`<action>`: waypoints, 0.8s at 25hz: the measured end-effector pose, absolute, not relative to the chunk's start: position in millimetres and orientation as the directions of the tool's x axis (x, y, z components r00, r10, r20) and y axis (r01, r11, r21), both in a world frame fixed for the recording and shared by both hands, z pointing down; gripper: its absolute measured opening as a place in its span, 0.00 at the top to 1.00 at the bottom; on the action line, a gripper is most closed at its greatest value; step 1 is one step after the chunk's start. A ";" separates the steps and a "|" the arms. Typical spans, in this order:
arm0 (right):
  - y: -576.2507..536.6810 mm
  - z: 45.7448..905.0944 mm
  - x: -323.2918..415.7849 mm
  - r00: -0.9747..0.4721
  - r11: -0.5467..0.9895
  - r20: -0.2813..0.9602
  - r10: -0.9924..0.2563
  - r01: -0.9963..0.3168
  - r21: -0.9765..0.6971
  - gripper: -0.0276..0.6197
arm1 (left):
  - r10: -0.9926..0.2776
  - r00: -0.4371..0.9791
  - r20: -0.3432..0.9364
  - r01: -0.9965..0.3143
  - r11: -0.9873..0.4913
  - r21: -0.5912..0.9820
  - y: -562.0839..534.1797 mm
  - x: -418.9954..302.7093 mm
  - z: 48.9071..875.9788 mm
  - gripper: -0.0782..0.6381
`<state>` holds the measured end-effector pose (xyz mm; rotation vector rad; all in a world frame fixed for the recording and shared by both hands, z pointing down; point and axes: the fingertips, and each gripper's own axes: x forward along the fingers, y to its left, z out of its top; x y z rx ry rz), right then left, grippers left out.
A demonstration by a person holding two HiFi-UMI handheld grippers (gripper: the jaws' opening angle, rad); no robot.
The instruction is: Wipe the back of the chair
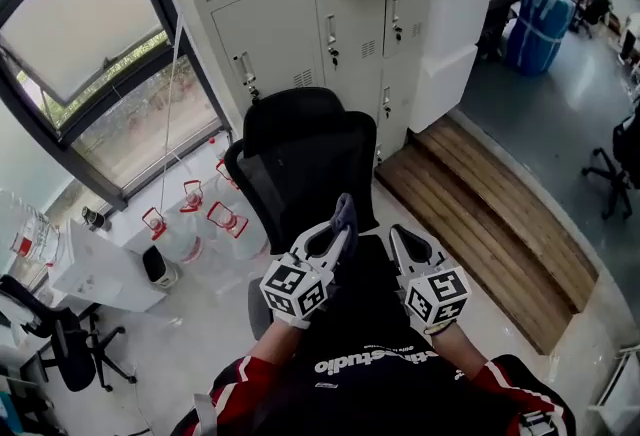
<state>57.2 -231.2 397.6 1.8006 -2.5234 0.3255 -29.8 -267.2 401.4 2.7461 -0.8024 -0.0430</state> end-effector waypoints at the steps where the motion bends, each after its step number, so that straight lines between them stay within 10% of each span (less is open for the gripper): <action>1: -239.4 399.5 70.4 -0.315 0.292 0.144 -0.938 -0.943 -0.161 0.94 | -0.515 0.855 0.055 -0.510 -0.817 0.270 -279.2 -15.0 403.4 0.81; 20: -358.0 461.5 209.6 -0.196 0.144 0.217 -0.956 -0.961 -0.235 0.94 | -0.494 0.845 0.205 -0.533 -0.802 0.268 -568.3 164.9 565.5 0.81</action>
